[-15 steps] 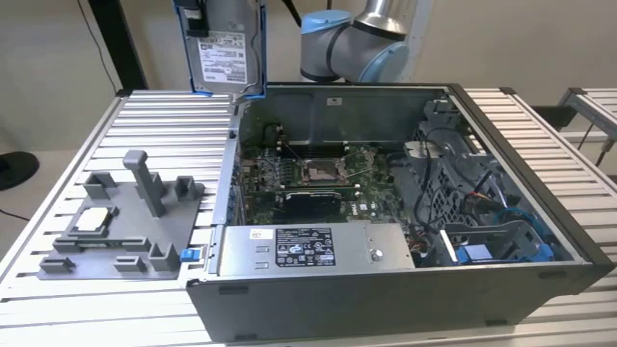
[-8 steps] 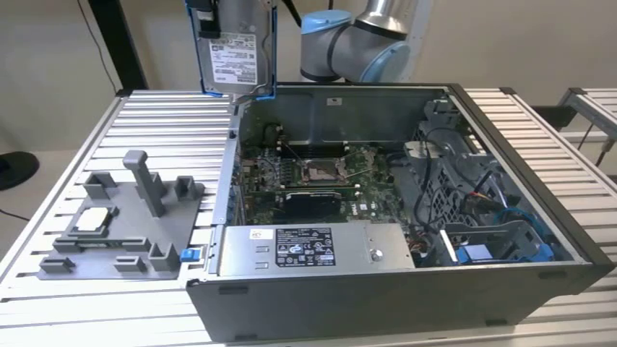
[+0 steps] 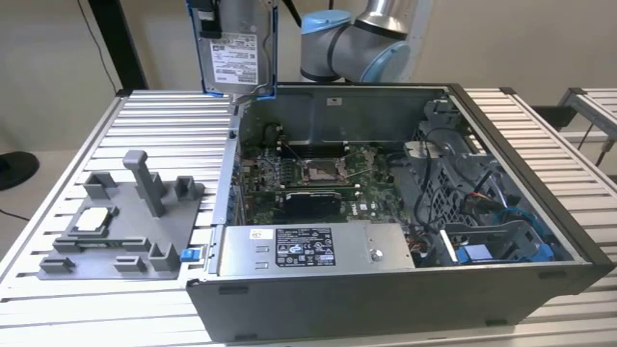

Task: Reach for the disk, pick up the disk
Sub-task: 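Pick up the disk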

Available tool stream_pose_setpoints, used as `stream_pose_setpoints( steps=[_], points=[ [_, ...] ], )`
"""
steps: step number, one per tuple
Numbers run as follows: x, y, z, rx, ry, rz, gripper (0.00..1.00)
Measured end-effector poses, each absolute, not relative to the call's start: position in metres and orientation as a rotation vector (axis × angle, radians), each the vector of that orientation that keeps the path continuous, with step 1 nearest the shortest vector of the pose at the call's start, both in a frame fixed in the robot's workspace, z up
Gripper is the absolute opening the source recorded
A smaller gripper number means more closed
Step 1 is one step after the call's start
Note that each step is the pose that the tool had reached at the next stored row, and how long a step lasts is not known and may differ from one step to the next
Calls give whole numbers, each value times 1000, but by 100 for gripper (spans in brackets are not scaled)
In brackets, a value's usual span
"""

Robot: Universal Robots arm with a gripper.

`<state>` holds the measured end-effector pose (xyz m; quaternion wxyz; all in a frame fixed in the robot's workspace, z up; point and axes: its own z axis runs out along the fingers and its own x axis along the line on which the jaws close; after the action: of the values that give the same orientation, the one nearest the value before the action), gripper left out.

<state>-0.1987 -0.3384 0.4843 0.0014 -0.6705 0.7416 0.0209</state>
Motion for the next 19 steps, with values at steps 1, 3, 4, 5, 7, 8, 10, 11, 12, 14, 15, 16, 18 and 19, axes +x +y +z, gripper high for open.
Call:
stream_pose_setpoints(
  steps=[1,3,4,5,7,8,10,11,12,14,15,16,18,19],
  points=[
    [-197,-338,484,-2104,2328,66,0],
    [-193,-338,484,-2105,2328,66,0],
    [-191,-338,484,-2105,2328,66,0],
    [-188,-338,484,-2104,2328,66,0],
    [-183,-338,484,-2104,2328,66,0],
    [-181,-338,484,-2105,2328,66,0],
    [-176,-338,484,-2105,2328,66,0],
    [-173,-338,484,-2104,2328,66,0],
    [-171,-338,484,-2104,2328,66,0],
    [-166,-338,484,-2105,2328,66,0],
    [-163,-338,484,-2105,2328,66,0],
    [-161,-338,484,-2105,2328,66,0],
    [-156,-338,484,-2104,2328,66,0],
    [-153,-338,484,-2105,2328,66,0]
  ],
)
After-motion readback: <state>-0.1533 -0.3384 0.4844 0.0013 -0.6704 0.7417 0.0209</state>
